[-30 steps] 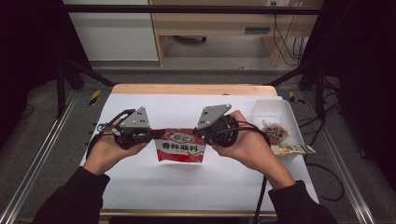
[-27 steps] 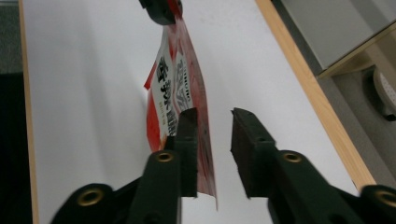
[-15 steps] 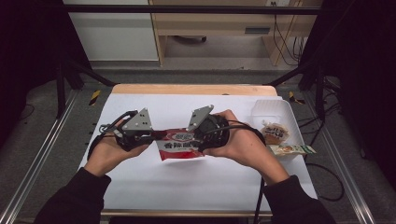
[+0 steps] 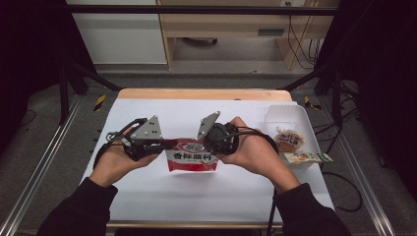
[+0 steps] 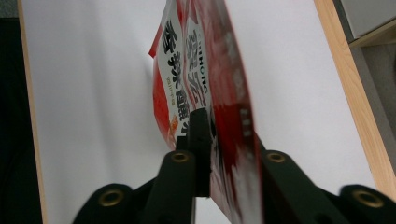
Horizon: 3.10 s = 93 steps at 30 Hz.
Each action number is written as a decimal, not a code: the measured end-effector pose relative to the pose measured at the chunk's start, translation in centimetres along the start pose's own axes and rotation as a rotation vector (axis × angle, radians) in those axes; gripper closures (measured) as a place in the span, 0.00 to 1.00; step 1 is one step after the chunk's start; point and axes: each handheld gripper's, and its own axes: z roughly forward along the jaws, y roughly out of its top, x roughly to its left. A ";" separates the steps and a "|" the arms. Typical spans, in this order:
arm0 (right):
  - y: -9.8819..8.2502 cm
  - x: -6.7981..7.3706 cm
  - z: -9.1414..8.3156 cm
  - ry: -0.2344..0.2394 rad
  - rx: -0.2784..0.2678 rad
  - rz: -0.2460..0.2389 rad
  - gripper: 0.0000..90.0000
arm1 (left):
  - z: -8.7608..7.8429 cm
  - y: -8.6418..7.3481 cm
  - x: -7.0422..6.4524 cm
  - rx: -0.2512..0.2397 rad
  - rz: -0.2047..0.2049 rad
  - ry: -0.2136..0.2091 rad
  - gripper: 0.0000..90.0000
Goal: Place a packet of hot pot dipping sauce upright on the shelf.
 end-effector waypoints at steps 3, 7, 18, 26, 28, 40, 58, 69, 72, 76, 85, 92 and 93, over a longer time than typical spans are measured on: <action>-0.1 -0.1 0.0 0.004 0.003 0.001 0.98 | 0.0 0.0 0.0 -0.001 -0.002 -0.002 1.00; -0.1 -0.1 -0.1 -0.009 0.004 -0.003 0.99 | 0.2 0.1 0.0 -0.003 -0.007 -0.008 1.00; -0.1 -0.3 -0.7 -0.038 0.000 -0.030 1.00 | 0.0 -0.8 0.2 -0.099 -0.074 0.033 0.71; -0.4 -1.0 -1.5 -0.063 0.005 -0.027 1.00 | -0.1 -2.1 -0.2 -0.164 -0.117 0.076 0.30; -0.6 -1.2 -1.7 -0.070 0.005 -0.022 1.00 | 0.0 -2.6 -0.4 -0.169 -0.126 0.088 0.26; -1.9 -2.8 -3.0 -0.126 -0.034 0.028 1.00 | 1.0 -7.9 -1.5 -0.161 -0.229 0.170 0.12; -2.6 -6.5 -5.0 -0.214 -0.084 0.121 1.00 | 0.8 -15.9 -1.4 -0.138 -0.371 0.276 0.08; -3.5 -9.1 -5.8 -0.283 -0.122 0.194 1.00 | 0.5 -18.0 -3.0 -0.086 -0.386 0.308 0.08; -4.3 -10.1 -5.8 -0.306 -0.142 0.234 1.00 | 0.5 -17.7 -3.2 -0.095 -0.364 0.322 0.07; -5.3 -11.3 -5.9 -0.339 -0.136 0.285 1.00 | 0.4 -17.8 -3.0 -0.104 -0.373 0.324 0.07; -7.0 -13.0 -6.1 -0.379 -0.128 0.350 1.00 | 0.5 -18.0 -2.8 -0.094 -0.374 0.333 0.07; -7.4 -13.2 -6.2 -0.390 -0.132 0.363 1.00 | 0.5 -18.0 -2.8 -0.084 -0.364 0.338 0.07; -7.3 -13.1 -6.2 -0.388 -0.133 0.363 1.00 | 0.5 -18.1 -2.7 -0.083 -0.364 0.339 0.07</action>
